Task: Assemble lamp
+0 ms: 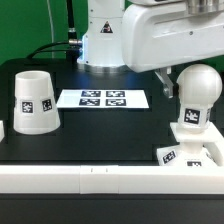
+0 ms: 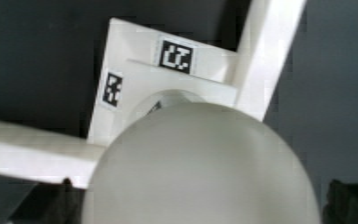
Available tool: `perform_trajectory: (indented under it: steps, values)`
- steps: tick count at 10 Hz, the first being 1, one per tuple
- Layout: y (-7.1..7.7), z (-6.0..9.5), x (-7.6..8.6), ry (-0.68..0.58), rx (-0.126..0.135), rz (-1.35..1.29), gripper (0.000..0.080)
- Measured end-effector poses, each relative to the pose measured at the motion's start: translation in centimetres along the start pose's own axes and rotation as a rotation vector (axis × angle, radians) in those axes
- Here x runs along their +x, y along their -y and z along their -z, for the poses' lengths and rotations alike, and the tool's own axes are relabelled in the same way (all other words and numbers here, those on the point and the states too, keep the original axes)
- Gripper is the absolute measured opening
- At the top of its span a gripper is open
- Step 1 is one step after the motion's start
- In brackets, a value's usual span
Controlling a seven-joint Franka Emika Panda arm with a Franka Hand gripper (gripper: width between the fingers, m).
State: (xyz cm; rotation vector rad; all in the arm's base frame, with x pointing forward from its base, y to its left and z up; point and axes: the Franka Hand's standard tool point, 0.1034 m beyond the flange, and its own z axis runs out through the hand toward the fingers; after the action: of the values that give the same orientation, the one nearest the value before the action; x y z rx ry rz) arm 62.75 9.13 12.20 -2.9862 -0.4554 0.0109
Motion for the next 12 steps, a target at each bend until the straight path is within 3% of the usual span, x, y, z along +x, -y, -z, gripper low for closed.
perform_trajectory:
  steps: [3,4,6,12]
  values:
    - [-0.2,0.0,0.0,0.001,-0.011,0.180,0.0698]
    - [-0.6,0.0,0.1,-0.003,-0.042,0.316,0.0698]
    - [-0.9,0.0,0.1,0.014,-0.072,0.527,0.0698]
    - [-1.4,0.0,0.0,0.050,-0.092,0.967,0.0698]
